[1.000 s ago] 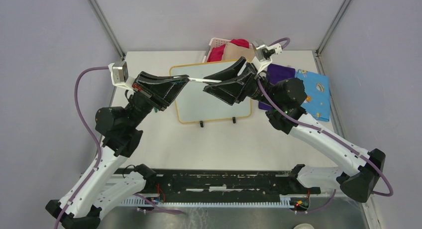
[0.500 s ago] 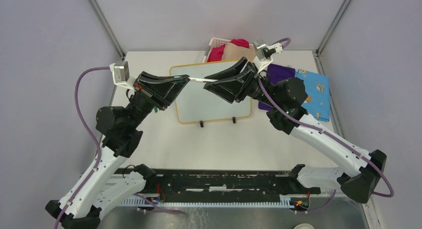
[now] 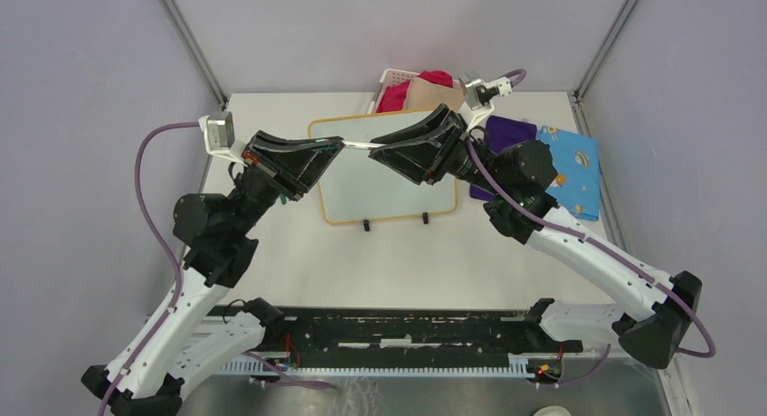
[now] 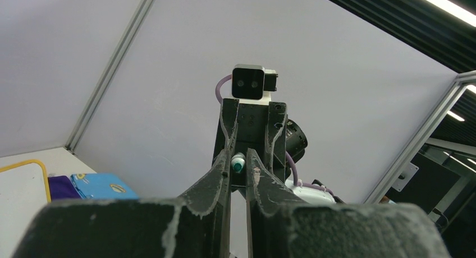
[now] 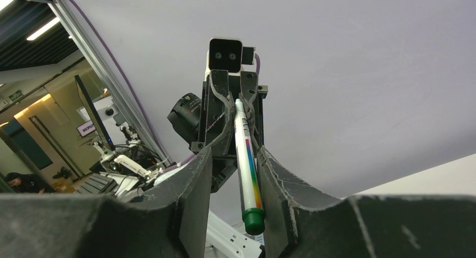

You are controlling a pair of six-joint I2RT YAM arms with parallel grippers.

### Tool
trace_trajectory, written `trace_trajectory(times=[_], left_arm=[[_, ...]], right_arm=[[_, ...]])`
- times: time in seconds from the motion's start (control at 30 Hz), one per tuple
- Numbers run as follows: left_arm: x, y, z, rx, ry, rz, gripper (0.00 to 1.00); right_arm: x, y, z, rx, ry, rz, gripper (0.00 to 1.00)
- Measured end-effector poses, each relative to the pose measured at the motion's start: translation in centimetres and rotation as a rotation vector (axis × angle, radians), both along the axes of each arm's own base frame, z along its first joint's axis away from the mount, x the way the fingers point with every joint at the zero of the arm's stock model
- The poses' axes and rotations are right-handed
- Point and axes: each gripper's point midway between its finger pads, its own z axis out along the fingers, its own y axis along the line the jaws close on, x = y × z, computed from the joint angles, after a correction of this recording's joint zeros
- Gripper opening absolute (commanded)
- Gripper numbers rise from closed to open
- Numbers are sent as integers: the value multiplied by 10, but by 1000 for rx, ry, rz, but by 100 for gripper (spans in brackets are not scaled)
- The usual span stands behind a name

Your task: Write a sentence on the whiteboard

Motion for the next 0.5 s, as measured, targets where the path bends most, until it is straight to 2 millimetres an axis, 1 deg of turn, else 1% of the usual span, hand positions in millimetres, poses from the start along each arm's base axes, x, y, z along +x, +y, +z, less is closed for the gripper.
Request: trace_trajectory(times=[0.17, 0.5], left_arm=[[0, 0, 0, 0, 2, 1, 2], [0, 0, -1, 3, 6, 1, 2]], right_arm=[[2, 1, -1, 1, 7, -3, 38], [3, 0, 0, 9, 13, -11, 38]])
